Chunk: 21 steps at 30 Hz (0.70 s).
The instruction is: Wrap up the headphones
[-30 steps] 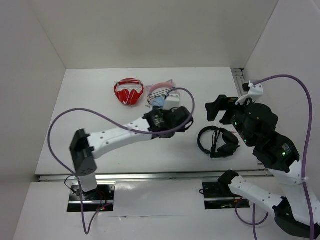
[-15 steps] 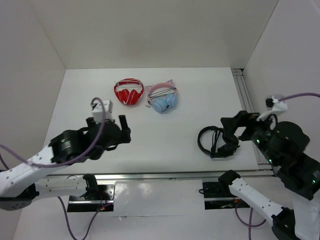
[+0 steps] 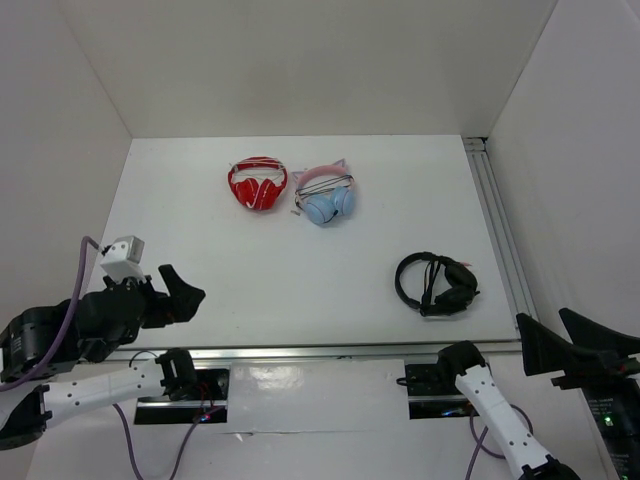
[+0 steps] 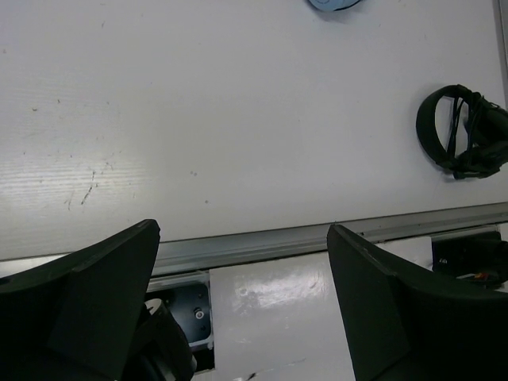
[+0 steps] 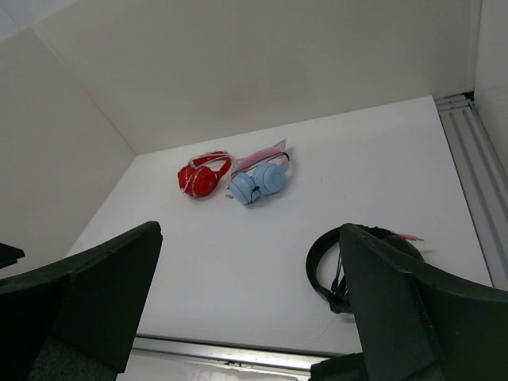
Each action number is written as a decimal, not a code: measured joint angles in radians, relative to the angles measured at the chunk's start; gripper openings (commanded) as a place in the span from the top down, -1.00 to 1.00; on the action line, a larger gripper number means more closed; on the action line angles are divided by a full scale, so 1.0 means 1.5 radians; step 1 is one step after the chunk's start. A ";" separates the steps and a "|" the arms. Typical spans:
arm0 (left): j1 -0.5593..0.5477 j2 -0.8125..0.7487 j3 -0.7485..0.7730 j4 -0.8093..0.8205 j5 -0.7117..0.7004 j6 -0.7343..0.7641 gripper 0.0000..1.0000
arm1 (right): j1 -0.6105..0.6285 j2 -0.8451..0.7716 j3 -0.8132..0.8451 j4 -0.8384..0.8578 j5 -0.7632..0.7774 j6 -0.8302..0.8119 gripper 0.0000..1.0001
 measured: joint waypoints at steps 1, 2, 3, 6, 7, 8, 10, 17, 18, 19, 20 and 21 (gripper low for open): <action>0.000 -0.006 0.000 -0.003 0.003 0.001 -1.00 | -0.005 -0.005 0.003 -0.002 -0.002 0.000 -1.00; 0.000 -0.011 0.000 -0.005 0.007 0.001 -1.00 | -0.009 -0.007 0.003 -0.004 -0.006 0.000 -1.00; 0.000 -0.015 0.000 -0.006 0.010 0.001 -1.00 | -0.013 -0.008 0.003 -0.005 -0.009 0.000 -1.00; 0.000 -0.028 0.000 -0.009 0.014 0.003 -1.00 | -0.017 -0.008 0.001 -0.009 -0.013 0.000 -1.00; 0.000 -0.032 0.000 -0.009 0.014 0.003 -1.00 | -0.017 -0.008 0.000 -0.010 -0.013 0.000 -1.00; 0.000 -0.035 0.000 -0.010 0.014 0.004 -1.00 | -0.017 -0.008 -0.001 -0.011 -0.013 -0.001 -1.00; 0.000 -0.037 0.001 -0.012 0.014 0.004 -1.00 | -0.017 -0.008 -0.001 -0.013 -0.013 -0.001 -1.00; 0.000 -0.037 0.005 -0.014 0.015 0.007 -1.00 | -0.012 -0.008 -0.003 -0.015 -0.008 0.000 -1.00; 0.000 -0.036 0.007 -0.014 0.015 0.007 -1.00 | -0.012 -0.008 -0.004 -0.016 -0.007 0.000 -1.00; 0.000 -0.036 0.008 -0.014 0.015 0.008 -1.00 | -0.012 -0.008 -0.005 -0.017 -0.005 0.000 -1.00; 0.000 -0.035 0.010 -0.014 0.015 0.010 -1.00 | -0.012 -0.008 -0.005 -0.018 -0.004 0.000 -1.00; 0.000 -0.035 0.012 -0.014 0.015 0.014 -1.00 | -0.012 -0.008 -0.006 -0.019 -0.002 0.000 -1.00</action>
